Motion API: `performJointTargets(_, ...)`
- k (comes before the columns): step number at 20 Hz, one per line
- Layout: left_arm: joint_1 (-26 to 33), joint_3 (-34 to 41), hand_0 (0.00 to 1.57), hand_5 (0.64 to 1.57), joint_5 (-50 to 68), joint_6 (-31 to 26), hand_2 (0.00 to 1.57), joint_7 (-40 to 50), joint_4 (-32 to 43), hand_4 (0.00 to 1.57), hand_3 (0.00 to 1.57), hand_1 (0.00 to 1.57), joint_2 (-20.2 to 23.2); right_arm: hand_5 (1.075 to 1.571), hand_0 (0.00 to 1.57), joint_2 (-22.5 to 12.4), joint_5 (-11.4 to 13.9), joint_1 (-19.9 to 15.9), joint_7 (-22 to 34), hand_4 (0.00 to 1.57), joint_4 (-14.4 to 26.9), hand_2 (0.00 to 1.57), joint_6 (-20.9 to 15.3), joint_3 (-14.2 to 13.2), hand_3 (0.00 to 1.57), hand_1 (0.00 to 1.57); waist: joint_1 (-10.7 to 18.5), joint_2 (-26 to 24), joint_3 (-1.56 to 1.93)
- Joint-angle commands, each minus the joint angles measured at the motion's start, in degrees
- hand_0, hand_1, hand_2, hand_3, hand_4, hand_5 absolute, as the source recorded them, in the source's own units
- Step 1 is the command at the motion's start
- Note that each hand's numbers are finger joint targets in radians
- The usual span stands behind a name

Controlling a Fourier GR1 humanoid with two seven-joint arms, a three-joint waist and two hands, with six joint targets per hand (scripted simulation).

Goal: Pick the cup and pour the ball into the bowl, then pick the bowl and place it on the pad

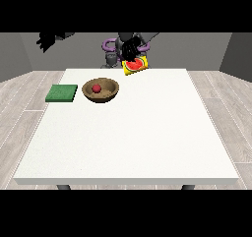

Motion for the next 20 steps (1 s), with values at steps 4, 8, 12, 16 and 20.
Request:
performJointTargets(4, 7.82, 13.90, 0.00, 1.537, 15.11, 13.03, 1.32, -4.00, -9.06, 0.73, 1.57, 0.00, 4.65, 1.569, 0.00, -0.20, 1.50, 2.33, 0.38, 0.52, 0.95, 0.00, -4.10, -1.61, 0.35, 0.00, 8.67, -1.74, -0.08)
performJointTargets(8, 17.47, 17.53, 0.70, 1.559, 28.03, 17.13, 1.57, -9.83, -11.05, 1.13, 1.23, 0.70, -3.40, 1.566, 0.00, 1.93, 1.31, -0.52, -0.33, 0.55, -1.21, 0.00, -6.24, -0.97, 0.00, 0.00, 9.60, 3.79, -0.30)
performJointTargets(12, 23.87, 21.78, 0.43, 1.519, 51.90, 19.84, 0.00, -12.53, -18.88, 0.86, 0.00, 0.43, -3.58, 1.562, 0.00, 3.71, -0.14, -2.83, -0.74, 0.59, -2.59, 0.00, -4.87, 0.21, 0.21, 0.00, 5.28, 8.61, -1.47)
performJointTargets(16, 28.16, 19.59, 0.00, 1.477, 70.40, 18.23, 0.00, -22.68, -26.46, 0.87, 0.00, 0.00, -3.66, 1.566, 0.00, 5.31, 1.29, -5.55, -1.37, 0.58, -3.42, 0.00, -6.97, 1.80, 0.26, 0.00, 5.64, 12.86, -0.74)
performJointTargets(20, 34.54, 18.36, 0.00, 1.457, 80.81, 12.50, 0.00, -35.64, -29.55, 0.90, 0.00, 0.00, -3.68, 1.567, 0.00, 7.26, 3.78, -6.98, -1.92, 0.55, -4.73, 0.00, -12.87, 2.14, 0.00, 0.00, 9.73, 14.85, -0.23)
